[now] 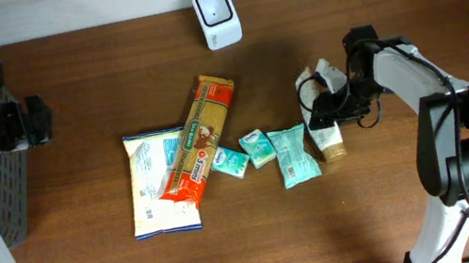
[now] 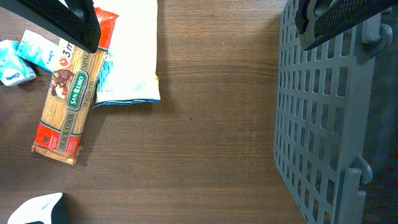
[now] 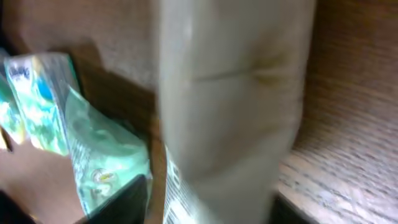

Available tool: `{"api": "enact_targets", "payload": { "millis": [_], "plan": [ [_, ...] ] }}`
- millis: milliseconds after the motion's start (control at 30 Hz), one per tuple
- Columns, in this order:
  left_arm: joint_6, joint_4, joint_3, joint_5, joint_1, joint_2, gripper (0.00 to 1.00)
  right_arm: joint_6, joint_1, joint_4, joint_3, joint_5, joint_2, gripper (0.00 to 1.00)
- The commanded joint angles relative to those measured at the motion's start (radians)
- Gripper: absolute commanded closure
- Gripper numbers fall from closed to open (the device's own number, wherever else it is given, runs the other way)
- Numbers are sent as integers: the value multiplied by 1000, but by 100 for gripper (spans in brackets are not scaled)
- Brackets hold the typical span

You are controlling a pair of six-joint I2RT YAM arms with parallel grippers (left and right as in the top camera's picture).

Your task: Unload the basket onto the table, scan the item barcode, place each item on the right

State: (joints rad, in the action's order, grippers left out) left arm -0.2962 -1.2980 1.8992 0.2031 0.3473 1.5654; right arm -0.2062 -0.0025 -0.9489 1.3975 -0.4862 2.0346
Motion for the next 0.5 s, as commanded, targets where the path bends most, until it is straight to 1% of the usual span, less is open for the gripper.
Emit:
{"api": "enact_targets", "payload": {
  "millis": [0,33,67,167,267,300,400,433,467],
  "plan": [
    [-12,2,2,11,5,1,1,10,-10,-90,119,12,14,40],
    [-12,2,2,11,5,1,1,13,-8,-143,172,11,14,40],
    [-12,2,2,11,5,1,1,30,-1,-203,233,11,13,43],
    [-12,2,2,11,5,1,1,121,37,-293,320,12,13,61],
    [-12,2,2,11,5,1,1,163,105,-308,307,13,14,78],
    [-12,2,2,11,4,1,1,164,127,-311,302,18,15,82],
    [-12,2,2,11,5,1,1,312,202,-298,264,198,16,92],
    [-12,2,2,11,4,1,1,342,212,-286,245,226,16,95],
    [-12,2,2,11,4,1,1,363,216,-271,219,237,16,96]
  ]
}}
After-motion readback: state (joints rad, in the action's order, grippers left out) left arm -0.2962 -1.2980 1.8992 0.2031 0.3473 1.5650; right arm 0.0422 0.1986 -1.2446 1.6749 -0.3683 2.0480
